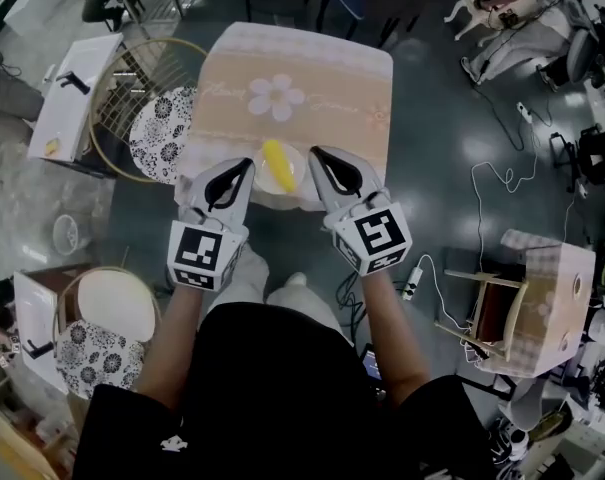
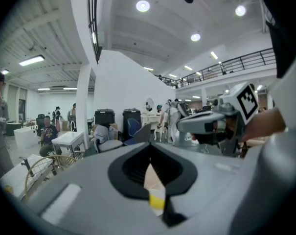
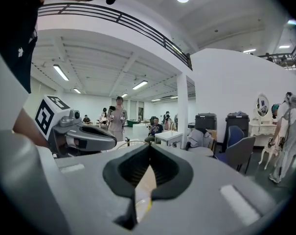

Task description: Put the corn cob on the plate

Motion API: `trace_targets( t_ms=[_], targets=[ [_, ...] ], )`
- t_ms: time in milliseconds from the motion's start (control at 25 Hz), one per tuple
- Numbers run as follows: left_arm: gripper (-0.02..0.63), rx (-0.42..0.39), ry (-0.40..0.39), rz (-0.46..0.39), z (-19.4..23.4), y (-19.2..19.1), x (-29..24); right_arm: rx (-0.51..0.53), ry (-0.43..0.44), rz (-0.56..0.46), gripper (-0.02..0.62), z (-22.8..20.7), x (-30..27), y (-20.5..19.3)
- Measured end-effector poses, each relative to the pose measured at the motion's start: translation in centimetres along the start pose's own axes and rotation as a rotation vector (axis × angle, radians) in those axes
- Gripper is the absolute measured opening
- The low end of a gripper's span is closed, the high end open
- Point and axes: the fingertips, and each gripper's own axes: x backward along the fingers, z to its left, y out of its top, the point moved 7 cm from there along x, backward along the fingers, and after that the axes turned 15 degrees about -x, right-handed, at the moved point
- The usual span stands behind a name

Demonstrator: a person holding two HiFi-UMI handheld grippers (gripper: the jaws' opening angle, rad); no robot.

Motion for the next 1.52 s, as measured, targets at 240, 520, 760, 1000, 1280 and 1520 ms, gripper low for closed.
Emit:
trace_targets(
  t_ms=[240, 520, 760, 1000, 1280, 1520],
  targets=[
    [0.005, -0.013, 0.011, -0.017, -1.3, 1.7, 0.1, 0.0, 0.023, -0.007, 0.002, 0.1, 1.8, 1.0],
    [0.005, -0.035, 0.033, -0.02, -2.6, 2.9, 1.1, -0.001, 0.043, -0.014, 0.002, 1.2, 3.8, 1.1],
    [0.005, -0.047, 0.042, -0.027, -4.1, 3.7, 1.9, 0.0, 0.064, -0.037, 0.002, 1.8, 5.0, 1.3],
    [0.005, -0.057, 0.055, -0.017, -5.6, 3.8, 2.9, 0.008, 0.079, -0.045, 0.002, 2.4, 6.2, 1.2],
    [0.005, -0.063, 0.063, -0.019, -6.7, 4.2, 3.6, 0.015, 0.099, -0.037, 0.002, 2.9, 7.1, 0.9],
    [0.005, -0.067, 0.063, -0.011, -7.8, 4.2, 3.7, 0.02, 0.108, -0.038, 0.002, 2.9, 7.8, 0.8]
  ],
)
